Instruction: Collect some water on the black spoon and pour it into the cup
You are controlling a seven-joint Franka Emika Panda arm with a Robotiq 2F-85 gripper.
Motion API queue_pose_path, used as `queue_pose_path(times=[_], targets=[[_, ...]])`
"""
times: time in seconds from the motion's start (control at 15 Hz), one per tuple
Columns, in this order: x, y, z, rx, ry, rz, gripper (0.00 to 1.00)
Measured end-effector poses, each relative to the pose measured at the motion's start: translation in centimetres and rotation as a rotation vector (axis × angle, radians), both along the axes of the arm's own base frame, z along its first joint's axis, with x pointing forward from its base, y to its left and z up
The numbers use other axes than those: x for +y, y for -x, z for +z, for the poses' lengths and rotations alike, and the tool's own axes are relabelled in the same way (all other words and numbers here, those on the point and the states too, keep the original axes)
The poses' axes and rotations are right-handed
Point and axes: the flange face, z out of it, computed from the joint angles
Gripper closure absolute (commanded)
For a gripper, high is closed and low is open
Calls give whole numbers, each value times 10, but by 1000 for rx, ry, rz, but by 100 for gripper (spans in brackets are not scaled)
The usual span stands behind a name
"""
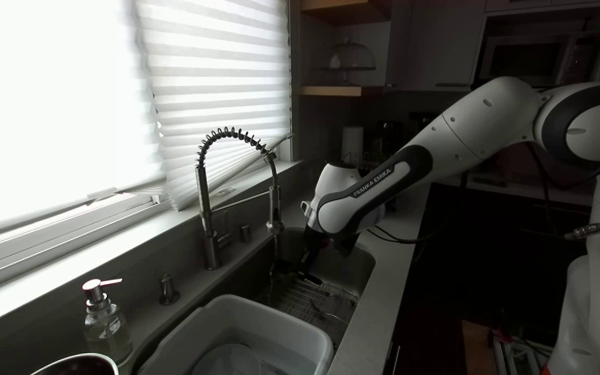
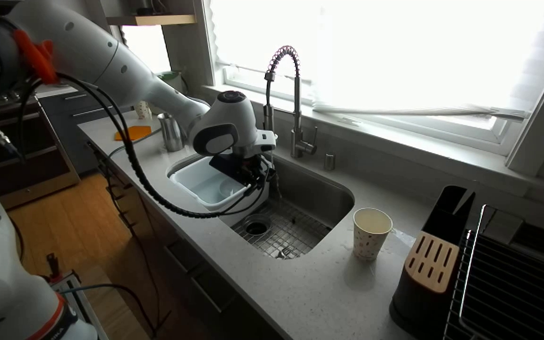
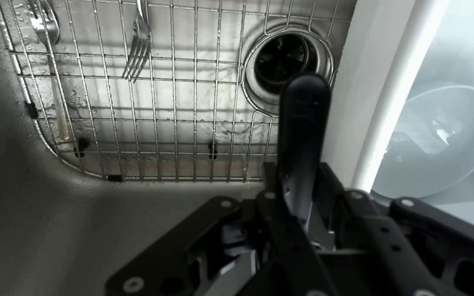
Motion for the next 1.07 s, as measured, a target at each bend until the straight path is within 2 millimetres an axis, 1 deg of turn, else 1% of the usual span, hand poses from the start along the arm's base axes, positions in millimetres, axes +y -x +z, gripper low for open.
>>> queue_pose_path(times=[1.07], targets=[[2,-1,-5,15,-9,-25,94]])
